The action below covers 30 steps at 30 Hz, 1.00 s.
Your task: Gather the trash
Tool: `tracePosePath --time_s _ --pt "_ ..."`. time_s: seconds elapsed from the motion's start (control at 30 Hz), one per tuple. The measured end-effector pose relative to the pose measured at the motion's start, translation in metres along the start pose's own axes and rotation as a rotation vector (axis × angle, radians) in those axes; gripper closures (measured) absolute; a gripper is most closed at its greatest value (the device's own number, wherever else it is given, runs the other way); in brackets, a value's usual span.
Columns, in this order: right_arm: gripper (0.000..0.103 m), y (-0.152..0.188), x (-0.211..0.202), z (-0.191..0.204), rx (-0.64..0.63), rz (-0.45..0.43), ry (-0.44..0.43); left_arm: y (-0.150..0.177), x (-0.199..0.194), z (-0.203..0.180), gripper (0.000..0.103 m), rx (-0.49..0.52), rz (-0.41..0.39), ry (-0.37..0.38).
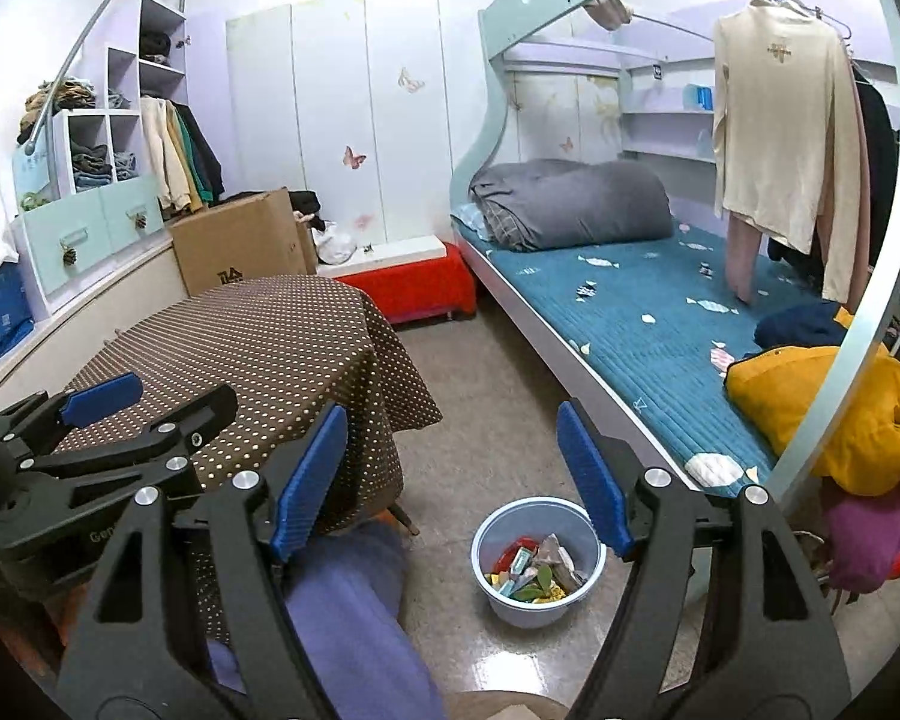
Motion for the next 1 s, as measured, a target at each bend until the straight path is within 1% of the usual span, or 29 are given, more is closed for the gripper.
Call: tracePosePath --time_s 0.3,0.47,0.57,0.67,0.77,1.0 --pt "0.031 0.005 -0.009 0.011 -0.008 -0.034 -0.017 0.006 -0.014 0.014 0.024 -0.033 -0.023 -0.030" --pt "0.031 0.005 -0.010 0.012 -0.009 -0.035 -0.026 0.007 -0.020 0.018 0.024 -0.033 -0.046 -0.060" --pt "0.030 0.006 -0.012 0.012 -0.009 -0.037 -0.019 0.007 -0.020 0.018 0.024 -0.039 -0.040 -0.049" --pt "0.030 0.007 -0.011 0.013 -0.009 -0.034 -0.009 0.008 -0.022 0.019 0.024 -0.042 -0.047 -0.063" --pt "0.030 0.008 -0.012 0.013 -0.007 -0.032 -0.013 0.009 -0.021 0.018 0.024 -0.047 -0.039 -0.056" --pt "0.030 0.010 -0.012 0.016 -0.005 -0.031 -0.010 0.010 -0.023 0.018 0.024 -0.052 -0.041 -0.068"
Point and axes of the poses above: each gripper's, at about its wrist camera, not at the fingertips, and x roughly the way its jaws point, z to its left, y to its underside, the point moved 8 cm from there along x, roughly the way its jaws point, and after that the axes turned 14 degrees about -y, right-handed, at the moved point
